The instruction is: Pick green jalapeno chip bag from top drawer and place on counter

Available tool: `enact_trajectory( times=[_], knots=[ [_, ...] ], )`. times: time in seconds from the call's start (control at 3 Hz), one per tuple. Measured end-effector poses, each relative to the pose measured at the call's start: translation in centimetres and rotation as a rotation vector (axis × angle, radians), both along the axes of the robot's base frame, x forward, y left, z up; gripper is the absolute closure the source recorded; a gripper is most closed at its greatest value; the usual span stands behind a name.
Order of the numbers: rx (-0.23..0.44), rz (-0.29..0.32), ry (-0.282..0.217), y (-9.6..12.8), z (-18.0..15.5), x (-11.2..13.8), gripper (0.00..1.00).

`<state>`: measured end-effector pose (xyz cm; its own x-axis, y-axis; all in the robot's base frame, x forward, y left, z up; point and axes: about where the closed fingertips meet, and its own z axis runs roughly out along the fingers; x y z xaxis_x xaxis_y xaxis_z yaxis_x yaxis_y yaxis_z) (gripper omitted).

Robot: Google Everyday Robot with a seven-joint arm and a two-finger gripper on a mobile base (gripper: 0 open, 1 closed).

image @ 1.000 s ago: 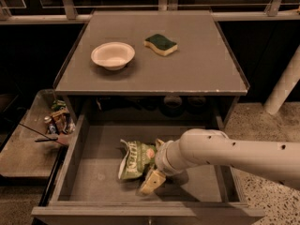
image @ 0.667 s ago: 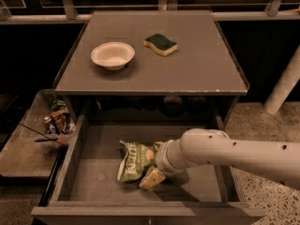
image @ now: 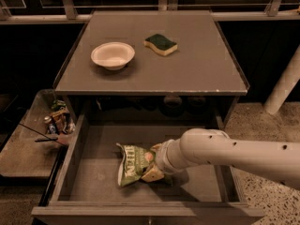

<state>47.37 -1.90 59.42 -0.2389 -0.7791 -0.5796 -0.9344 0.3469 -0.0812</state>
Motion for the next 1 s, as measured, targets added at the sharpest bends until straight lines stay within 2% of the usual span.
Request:
enact_trajectory(
  times=[0.33, 0.67, 1.0],
  knots=[
    [0.0, 0.0, 0.0, 0.0, 0.0, 0.0, 0.88],
    [-0.002, 0.001, 0.002, 0.0, 0.1, 0.0, 1.0],
    [0.006, -0.004, -0.002, -0.6, 1.3, 0.1, 1.0]
  ],
)
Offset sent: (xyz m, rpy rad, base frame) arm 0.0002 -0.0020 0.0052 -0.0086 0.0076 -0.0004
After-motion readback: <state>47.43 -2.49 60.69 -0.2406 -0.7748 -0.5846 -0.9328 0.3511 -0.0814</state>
